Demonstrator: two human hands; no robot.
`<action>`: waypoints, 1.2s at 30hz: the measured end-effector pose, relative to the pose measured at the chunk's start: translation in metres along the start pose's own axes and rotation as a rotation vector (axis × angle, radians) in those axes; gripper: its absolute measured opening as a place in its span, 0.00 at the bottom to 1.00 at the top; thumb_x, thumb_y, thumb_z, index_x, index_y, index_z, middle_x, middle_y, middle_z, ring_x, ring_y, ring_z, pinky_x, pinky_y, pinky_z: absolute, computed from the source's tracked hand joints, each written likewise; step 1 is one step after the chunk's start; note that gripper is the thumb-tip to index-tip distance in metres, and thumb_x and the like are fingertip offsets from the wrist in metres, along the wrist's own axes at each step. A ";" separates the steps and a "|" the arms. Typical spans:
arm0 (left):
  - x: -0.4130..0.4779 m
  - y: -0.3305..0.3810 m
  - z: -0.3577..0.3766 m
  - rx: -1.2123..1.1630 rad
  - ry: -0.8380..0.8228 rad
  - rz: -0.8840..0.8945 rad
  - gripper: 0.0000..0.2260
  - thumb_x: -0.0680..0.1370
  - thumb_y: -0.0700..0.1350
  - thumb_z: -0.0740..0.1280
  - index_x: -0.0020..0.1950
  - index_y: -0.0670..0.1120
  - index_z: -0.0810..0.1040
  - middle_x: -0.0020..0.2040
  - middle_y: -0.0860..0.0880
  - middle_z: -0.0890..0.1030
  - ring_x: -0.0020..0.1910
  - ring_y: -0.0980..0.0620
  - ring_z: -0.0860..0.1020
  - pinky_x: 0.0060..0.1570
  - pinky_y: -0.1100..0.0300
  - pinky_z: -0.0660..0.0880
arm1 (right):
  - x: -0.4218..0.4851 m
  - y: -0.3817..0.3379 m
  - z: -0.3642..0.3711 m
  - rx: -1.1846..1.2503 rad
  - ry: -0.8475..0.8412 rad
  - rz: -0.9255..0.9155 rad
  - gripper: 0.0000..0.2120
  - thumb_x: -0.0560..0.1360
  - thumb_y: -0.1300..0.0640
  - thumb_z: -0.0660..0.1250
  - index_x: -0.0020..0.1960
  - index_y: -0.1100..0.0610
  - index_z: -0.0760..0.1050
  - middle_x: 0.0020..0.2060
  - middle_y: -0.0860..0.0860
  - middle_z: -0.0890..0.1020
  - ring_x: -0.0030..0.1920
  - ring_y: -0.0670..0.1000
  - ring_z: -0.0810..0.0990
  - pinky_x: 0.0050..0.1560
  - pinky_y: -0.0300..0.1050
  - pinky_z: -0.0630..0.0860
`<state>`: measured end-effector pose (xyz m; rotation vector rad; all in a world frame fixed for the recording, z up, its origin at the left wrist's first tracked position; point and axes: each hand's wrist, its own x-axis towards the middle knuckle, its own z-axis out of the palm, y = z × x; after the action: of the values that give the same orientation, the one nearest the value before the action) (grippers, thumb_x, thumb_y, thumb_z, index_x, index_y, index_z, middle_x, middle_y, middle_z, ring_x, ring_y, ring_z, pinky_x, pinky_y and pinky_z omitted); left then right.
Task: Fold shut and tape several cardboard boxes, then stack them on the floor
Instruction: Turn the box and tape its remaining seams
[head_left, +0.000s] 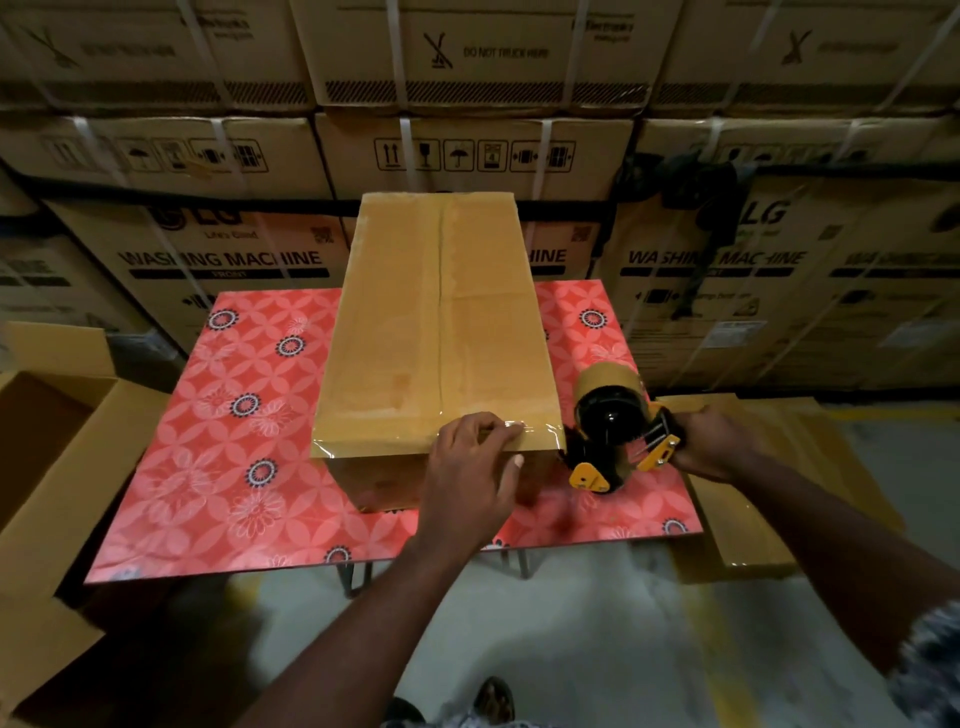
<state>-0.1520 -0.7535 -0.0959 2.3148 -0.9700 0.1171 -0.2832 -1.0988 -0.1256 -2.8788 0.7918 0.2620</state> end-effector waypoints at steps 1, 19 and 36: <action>0.000 0.000 0.000 0.004 -0.006 0.001 0.16 0.77 0.52 0.68 0.65 0.57 0.78 0.60 0.55 0.73 0.61 0.52 0.68 0.61 0.57 0.67 | 0.002 0.006 0.009 -0.003 -0.043 0.037 0.21 0.66 0.35 0.67 0.50 0.50 0.81 0.38 0.51 0.85 0.39 0.54 0.84 0.38 0.46 0.80; -0.002 0.001 0.004 0.100 -0.039 0.030 0.19 0.77 0.54 0.67 0.68 0.55 0.75 0.62 0.53 0.70 0.63 0.50 0.68 0.65 0.53 0.68 | 0.003 -0.103 0.112 1.500 -0.348 0.727 0.20 0.79 0.41 0.66 0.59 0.56 0.77 0.53 0.59 0.83 0.55 0.61 0.82 0.56 0.55 0.80; -0.003 0.000 0.006 0.095 -0.054 0.039 0.20 0.80 0.59 0.59 0.68 0.52 0.74 0.64 0.53 0.69 0.66 0.48 0.67 0.66 0.52 0.61 | -0.045 -0.188 0.052 1.504 0.364 -0.074 0.20 0.85 0.58 0.58 0.76 0.59 0.68 0.71 0.49 0.75 0.73 0.46 0.72 0.71 0.44 0.71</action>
<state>-0.1550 -0.7550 -0.1012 2.3968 -1.0577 0.1191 -0.2311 -0.9070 -0.1494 -1.4900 0.5145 -0.6250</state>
